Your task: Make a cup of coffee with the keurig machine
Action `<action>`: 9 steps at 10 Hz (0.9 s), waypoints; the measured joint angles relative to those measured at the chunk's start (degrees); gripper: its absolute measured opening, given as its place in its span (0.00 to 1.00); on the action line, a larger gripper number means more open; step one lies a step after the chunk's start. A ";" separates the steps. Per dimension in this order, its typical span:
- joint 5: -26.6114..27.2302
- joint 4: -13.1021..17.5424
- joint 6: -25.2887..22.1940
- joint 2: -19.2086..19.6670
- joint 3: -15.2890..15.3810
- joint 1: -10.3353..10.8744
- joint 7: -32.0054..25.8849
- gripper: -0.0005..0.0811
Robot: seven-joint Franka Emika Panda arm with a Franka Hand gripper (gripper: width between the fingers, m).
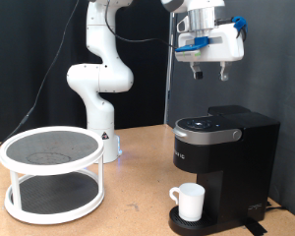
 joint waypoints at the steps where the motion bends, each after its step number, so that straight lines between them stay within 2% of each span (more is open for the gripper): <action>1: -0.12 -0.54 -0.16 0.02 -0.04 -0.13 -0.08 0.91; 7: -1.01 -4.23 0.22 0.10 -0.13 -0.19 -0.77 0.91; 9: -1.01 -5.06 0.44 0.22 -0.15 -0.19 -1.27 0.60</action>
